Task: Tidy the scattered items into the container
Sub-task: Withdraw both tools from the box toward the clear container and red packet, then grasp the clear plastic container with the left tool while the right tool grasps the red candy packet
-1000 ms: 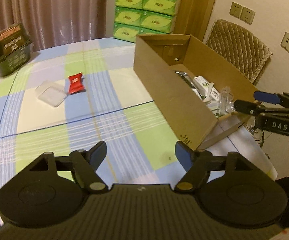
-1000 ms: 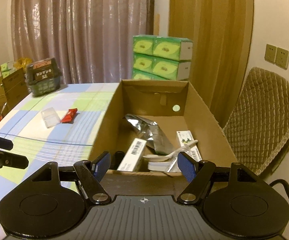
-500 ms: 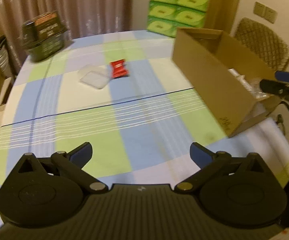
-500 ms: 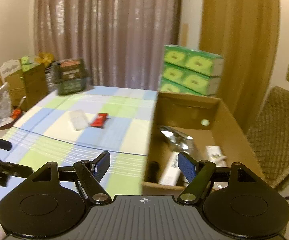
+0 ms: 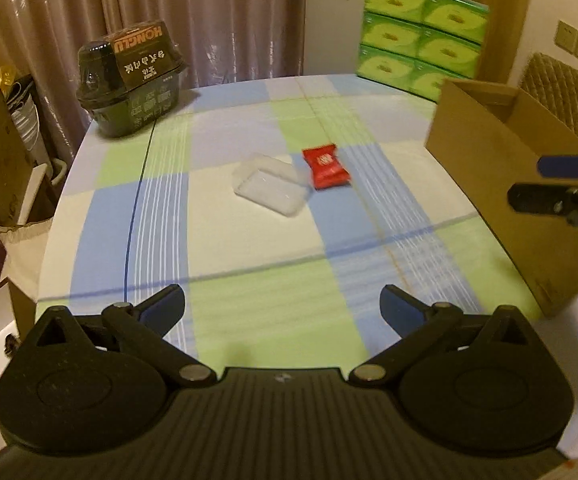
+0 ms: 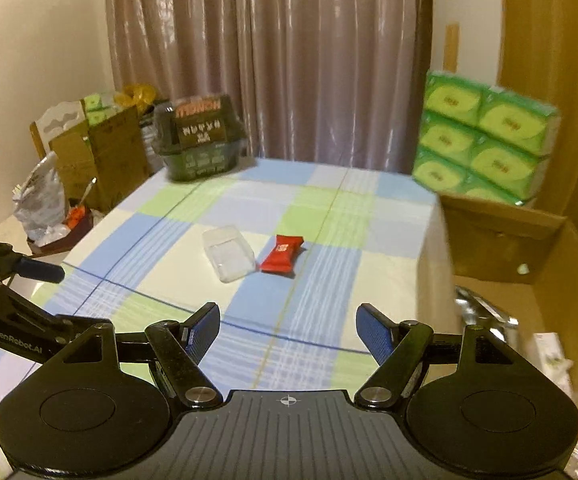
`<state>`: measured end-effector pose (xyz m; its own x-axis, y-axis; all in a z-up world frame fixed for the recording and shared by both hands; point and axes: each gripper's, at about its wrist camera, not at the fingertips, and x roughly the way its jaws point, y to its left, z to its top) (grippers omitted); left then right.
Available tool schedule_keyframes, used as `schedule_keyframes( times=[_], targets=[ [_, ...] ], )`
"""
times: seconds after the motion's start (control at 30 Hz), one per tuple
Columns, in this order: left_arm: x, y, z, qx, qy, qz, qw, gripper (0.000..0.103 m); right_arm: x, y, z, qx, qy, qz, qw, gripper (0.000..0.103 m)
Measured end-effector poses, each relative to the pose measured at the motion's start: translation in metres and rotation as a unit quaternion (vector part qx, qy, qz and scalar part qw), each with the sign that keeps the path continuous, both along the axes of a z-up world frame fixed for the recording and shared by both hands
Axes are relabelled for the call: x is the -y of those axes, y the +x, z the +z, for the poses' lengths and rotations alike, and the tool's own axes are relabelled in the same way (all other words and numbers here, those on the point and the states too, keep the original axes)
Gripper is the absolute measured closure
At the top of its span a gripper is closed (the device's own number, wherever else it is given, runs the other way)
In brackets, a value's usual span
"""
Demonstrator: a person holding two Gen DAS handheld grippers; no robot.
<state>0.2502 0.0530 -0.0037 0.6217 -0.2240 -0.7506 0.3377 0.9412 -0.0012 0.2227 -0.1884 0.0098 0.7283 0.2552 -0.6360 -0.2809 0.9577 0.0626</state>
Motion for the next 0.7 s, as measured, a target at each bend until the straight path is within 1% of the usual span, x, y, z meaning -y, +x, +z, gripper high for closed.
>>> schedule_keyframes(
  times=[0.07, 0.37, 0.43, 0.6, 0.7],
  targets=[
    [-0.003, 0.018, -0.007, -0.001, -0.005, -0.003, 1.0000, 0.001, -0.005, 0.024, -0.008, -0.014, 0.003, 0.000, 1.000, 0.030],
    [0.004, 0.085, -0.049, -0.002, -0.007, -0.029, 0.9996, 0.001, -0.021, 0.116, -0.054, -0.035, -0.044, 0.006, 0.998, 0.032],
    [0.006, 0.098, -0.058, -0.002, -0.009, -0.030, 0.9995, 0.001, -0.023, 0.133, -0.064, -0.043, -0.043, 0.008, 0.998, 0.046],
    [0.014, 0.121, -0.073, 0.002, -0.012, -0.035, 0.9993, 0.001, -0.028, 0.162, -0.081, -0.052, -0.032, 0.011, 0.998, 0.052],
    [0.017, 0.133, -0.076, -0.001, -0.027, -0.039, 0.9989, 0.005, -0.032, 0.178, -0.089, -0.059, -0.020, 0.015, 0.998, 0.054]
  ],
)
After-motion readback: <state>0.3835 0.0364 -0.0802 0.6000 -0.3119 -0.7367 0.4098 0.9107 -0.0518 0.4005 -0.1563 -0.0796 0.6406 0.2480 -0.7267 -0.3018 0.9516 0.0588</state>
